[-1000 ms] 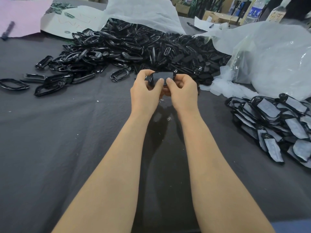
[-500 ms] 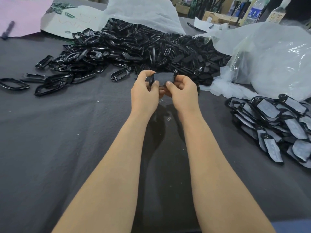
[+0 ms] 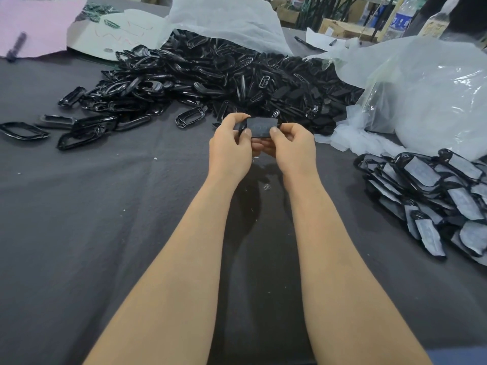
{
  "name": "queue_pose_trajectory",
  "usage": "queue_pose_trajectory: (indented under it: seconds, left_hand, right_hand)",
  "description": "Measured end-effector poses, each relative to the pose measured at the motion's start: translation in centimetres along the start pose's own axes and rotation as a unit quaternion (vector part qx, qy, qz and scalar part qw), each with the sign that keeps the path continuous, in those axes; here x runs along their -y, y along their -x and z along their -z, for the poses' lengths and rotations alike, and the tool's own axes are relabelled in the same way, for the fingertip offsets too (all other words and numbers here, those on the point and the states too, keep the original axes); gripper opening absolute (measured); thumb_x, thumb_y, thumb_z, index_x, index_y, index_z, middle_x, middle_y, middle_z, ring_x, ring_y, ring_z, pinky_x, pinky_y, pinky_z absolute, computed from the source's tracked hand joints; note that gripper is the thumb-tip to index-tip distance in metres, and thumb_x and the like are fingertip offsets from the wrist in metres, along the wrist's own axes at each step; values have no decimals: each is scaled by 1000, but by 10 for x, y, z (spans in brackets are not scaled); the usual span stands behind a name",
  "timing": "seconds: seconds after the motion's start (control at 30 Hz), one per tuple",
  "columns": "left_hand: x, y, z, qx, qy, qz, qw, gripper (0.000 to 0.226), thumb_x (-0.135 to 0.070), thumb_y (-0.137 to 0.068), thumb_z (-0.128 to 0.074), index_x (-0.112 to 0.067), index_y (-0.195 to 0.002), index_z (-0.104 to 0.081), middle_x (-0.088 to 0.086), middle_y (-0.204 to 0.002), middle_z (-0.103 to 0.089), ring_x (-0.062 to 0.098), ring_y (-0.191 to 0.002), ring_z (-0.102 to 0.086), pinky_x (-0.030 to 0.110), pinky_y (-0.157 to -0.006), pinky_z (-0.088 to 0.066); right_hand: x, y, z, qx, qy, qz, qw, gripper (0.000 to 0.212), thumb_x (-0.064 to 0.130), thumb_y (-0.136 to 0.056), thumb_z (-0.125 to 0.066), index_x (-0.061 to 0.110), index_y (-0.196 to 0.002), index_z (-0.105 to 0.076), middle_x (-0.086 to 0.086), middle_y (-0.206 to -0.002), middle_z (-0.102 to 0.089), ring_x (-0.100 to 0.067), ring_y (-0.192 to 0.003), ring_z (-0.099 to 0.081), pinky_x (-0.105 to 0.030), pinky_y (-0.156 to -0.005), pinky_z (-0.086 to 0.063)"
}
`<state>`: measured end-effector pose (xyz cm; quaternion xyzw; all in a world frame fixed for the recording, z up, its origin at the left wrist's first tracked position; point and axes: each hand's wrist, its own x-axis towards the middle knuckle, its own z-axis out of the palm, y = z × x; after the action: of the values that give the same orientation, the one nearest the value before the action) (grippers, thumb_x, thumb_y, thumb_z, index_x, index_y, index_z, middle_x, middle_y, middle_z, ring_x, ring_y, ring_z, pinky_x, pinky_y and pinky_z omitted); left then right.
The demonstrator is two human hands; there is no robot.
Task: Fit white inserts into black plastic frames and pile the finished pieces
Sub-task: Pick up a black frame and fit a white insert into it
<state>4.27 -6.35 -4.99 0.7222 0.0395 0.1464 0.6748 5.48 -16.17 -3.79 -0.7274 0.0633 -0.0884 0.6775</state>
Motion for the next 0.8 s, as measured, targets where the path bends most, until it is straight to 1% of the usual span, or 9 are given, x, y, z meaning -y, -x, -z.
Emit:
queue_pose_trajectory:
  seconds: [0.07, 0.13, 0.2, 0.27, 0.4, 0.53, 0.63, 0.73, 0.8]
  left_hand:
    - [0, 0, -1, 4, 1, 1, 1000, 24, -6, -99, -44, -27, -109, -49, 8, -88, -69, 8, -67, -67, 23, -66, -57]
    - [1, -1, -1, -1, 3, 6, 1000, 24, -6, -99, -44, -26, -111, -50, 8, -89, -69, 10, -68, -67, 24, -67, -58]
    - [0, -1, 0, -9, 8, 10, 1000, 24, -6, -99, -44, -25, -112, -51, 6, -85, -68, 10, -68, -67, 26, -68, -59]
    - [-1, 0, 0, -8, 8, 9, 1000, 25, -6, -100, -44, -23, -116, -52, 3, -82, -68, 6, -65, -67, 22, -66, -58]
    - [-4, 3, 0, 5, 3, -5, 1000, 23, -6, -99, -44, -25, -110, -51, 0, -75, -67, 0, -59, -65, 18, -62, -56]
    - [-5, 6, 1, 3, -3, -14, 1000, 11, -15, -97, -52, -22, -106, -53, 2, -75, -66, 0, -55, -63, 18, -59, -54]
    - [-5, 6, 2, -4, -16, -20, 1000, 9, -17, -96, -57, -19, -103, -52, 3, -77, -66, -1, -53, -61, 16, -56, -52]
    - [-4, 5, 2, 0, -24, -20, 1000, 8, -14, -97, -56, -21, -99, -51, 5, -80, -67, 1, -54, -62, 19, -57, -55]
    - [-3, 4, 1, 15, -30, -15, 999, 9, -15, -97, -55, -23, -96, -52, 5, -79, -68, 4, -57, -63, 22, -61, -57]
  right_hand:
    - [0, 0, 1, -1, 4, -5, 1000, 19, 6, -97, -48, -2, -112, -57, -21, -97, -70, -27, -81, -71, -34, -78, -59]
    - [1, 1, 2, 8, 3, 2, 1000, 14, 9, -97, -49, 3, -106, -59, -17, -92, -72, -20, -74, -71, -26, -69, -58]
    - [1, 2, 0, 4, 13, 14, 1000, 8, 16, -97, -53, 11, -100, -59, -12, -92, -72, -20, -77, -71, -26, -70, -58]
    - [0, 2, 0, -16, 18, 24, 999, 8, 21, -95, -57, 15, -100, -55, -7, -94, -68, -17, -78, -70, -27, -72, -59]
    - [-2, 1, 2, -35, 9, 23, 999, 7, 17, -93, -59, 19, -90, -54, -2, -90, -64, -13, -73, -65, -29, -75, -57]
    - [-1, 0, 3, -28, -2, 18, 999, 5, 15, -92, -61, 16, -93, -56, -3, -90, -63, -11, -73, -62, -22, -70, -54]
    - [0, 2, 2, -22, -6, 19, 1000, 10, 14, -91, -61, 21, -86, -56, 0, -87, -62, -10, -73, -62, -19, -68, -54]
    - [1, 4, 0, -8, -10, 17, 1000, 8, 15, -90, -63, 18, -94, -57, -2, -93, -64, -12, -80, -63, -20, -69, -55]
    - [1, 4, -1, 2, -7, 13, 1000, 14, 17, -88, -65, 17, -98, -56, -1, -94, -65, -13, -85, -65, -23, -73, -57]
